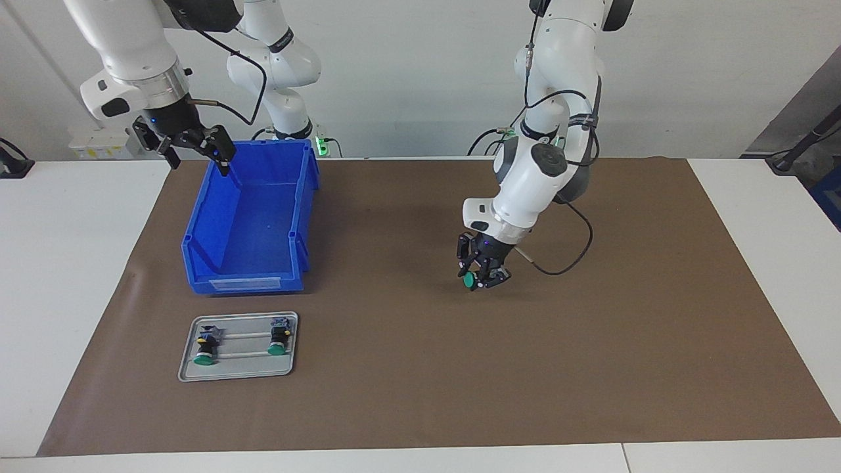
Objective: Place and press button with both arms
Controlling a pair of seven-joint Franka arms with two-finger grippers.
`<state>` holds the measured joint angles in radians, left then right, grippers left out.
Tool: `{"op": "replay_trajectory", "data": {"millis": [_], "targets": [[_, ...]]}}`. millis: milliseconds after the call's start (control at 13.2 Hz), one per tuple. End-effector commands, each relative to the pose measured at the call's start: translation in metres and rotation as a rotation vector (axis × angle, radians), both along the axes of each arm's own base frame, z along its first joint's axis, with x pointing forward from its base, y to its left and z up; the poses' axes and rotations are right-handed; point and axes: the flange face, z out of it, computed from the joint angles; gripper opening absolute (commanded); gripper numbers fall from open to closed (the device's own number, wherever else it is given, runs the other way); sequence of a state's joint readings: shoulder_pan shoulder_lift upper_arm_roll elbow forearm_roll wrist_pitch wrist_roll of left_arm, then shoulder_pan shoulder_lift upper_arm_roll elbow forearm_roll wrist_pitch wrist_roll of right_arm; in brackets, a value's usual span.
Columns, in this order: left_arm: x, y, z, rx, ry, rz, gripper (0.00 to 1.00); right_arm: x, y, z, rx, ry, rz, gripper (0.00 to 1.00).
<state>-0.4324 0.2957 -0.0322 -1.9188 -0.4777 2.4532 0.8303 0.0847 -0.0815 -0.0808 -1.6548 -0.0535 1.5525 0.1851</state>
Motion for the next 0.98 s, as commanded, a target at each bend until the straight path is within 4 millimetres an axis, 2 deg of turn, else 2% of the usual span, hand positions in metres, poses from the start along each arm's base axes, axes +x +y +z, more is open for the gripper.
{"op": "replay_trajectory", "data": {"millis": [0, 151, 302, 453, 680, 755, 906], "targets": [[-0.013, 0.049, -0.006, -0.149, -0.015, 0.014, 0.00, -0.002, -0.002, 0.000, 0.007, -0.007, 0.022, 1.00], [-0.027, 0.080, -0.020, -0.300, -0.060, 0.015, 0.00, -0.002, -0.002, 0.000, 0.007, -0.007, 0.022, 1.00], [-0.045, 0.103, -0.034, -0.438, -0.151, 0.044, 0.00, -0.002, -0.002, 0.000, 0.007, -0.007, 0.022, 1.00], [-0.060, 0.119, -0.043, -0.502, -0.193, 0.083, 0.00, -0.002, -0.002, 0.000, 0.009, -0.007, 0.022, 1.00], [-0.077, 0.127, -0.049, -0.575, -0.185, 0.106, 0.00, -0.002, -0.002, 0.000, 0.007, -0.007, 0.022, 1.00], [-0.083, 0.135, -0.051, -0.621, -0.209, 0.119, 0.00, -0.002, -0.002, 0.000, 0.007, -0.007, 0.022, 1.00], [-0.097, 0.147, -0.069, -0.712, -0.260, 0.111, 0.00, -0.002, -0.002, 0.000, 0.007, -0.007, 0.022, 1.00]]}}
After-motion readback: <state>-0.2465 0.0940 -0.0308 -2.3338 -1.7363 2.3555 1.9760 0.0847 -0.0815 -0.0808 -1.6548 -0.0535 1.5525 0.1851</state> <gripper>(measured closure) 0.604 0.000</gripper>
